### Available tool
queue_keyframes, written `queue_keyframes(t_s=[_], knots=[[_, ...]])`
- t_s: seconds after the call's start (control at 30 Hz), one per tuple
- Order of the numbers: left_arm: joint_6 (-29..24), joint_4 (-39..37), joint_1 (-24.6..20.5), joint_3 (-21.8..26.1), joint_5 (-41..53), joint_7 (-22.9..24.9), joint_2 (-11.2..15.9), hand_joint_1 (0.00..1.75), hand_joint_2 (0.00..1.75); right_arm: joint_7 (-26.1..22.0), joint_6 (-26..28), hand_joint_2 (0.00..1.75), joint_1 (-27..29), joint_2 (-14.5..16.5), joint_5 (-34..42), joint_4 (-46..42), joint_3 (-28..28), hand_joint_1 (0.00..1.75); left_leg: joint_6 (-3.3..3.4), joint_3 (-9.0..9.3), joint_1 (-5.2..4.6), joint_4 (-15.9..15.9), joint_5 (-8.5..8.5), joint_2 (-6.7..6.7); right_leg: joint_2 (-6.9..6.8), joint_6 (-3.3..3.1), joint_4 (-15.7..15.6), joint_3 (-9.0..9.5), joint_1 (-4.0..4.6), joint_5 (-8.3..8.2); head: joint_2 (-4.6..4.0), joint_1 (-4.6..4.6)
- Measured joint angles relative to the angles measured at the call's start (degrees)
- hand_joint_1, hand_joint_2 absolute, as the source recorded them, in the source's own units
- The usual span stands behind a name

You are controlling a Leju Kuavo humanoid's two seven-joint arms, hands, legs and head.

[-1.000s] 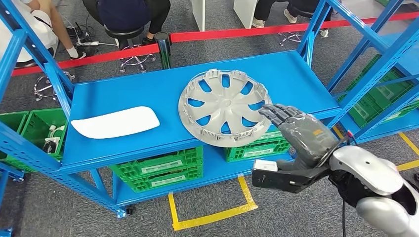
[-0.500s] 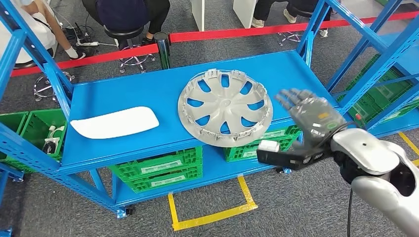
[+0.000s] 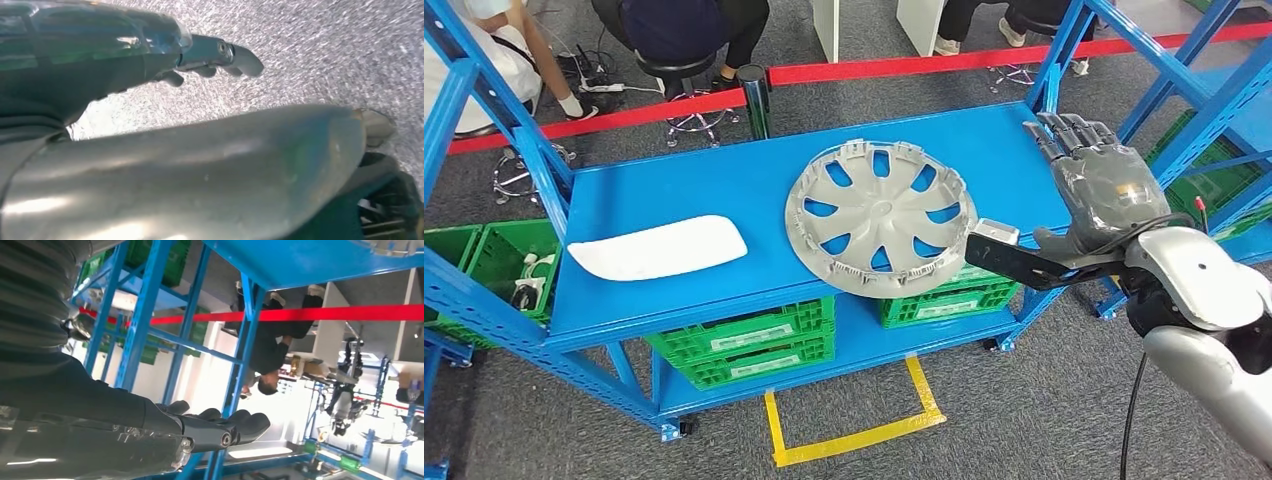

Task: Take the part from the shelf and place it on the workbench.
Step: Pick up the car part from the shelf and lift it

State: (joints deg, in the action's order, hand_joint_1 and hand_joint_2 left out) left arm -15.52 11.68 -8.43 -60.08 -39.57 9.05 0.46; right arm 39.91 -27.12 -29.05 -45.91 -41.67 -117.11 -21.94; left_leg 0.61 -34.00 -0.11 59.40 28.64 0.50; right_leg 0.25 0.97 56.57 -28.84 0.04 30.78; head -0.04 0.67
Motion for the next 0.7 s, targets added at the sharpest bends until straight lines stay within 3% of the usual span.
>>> queue_keyframes(t_s=[0.17,0.23,0.4,0.7], knots=[[-1.73,0.02,-1.10,0.00,-0.82,-1.27,0.35,0.00,0.00,0.02,-5.29,1.75,2.50,-0.68,-3.82,1.79,1.40,0.00,-0.01,0.01,0.03,0.01,-0.01,-0.53,-0.21,0.05,-0.01,0.04,0.01,0.04,-0.01,-0.07],[-2.08,0.02,-1.95,0.05,-2.77,-2.29,0.74,0.00,0.00,0.03,-6.58,1.75,4.54,-1.11,-1.93,3.41,1.72,0.00,-0.02,-0.01,0.02,0.01,-0.02,-0.81,-0.44,0.11,-0.01,0.13,0.01,0.09,-0.01,-0.02],[-1.99,0.02,-2.80,0.94,-8.50,-4.89,1.49,0.00,0.00,0.03,-5.49,1.75,6.12,-1.36,8.91,9.23,-0.51,0.00,-0.02,-0.02,0.02,0.01,-0.02,-0.60,-0.51,0.13,0.01,0.17,0.01,0.10,0.00,-0.07],[-2.18,0.04,-1.94,1.25,-6.31,-2.45,0.43,0.00,0.00,-0.06,-4.69,1.75,4.02,0.86,11.29,18.13,-7.94,0.00,0.06,0.01,0.00,-0.01,0.11,0.50,0.05,0.12,0.02,0.11,0.02,0.10,-0.01,-0.04]])
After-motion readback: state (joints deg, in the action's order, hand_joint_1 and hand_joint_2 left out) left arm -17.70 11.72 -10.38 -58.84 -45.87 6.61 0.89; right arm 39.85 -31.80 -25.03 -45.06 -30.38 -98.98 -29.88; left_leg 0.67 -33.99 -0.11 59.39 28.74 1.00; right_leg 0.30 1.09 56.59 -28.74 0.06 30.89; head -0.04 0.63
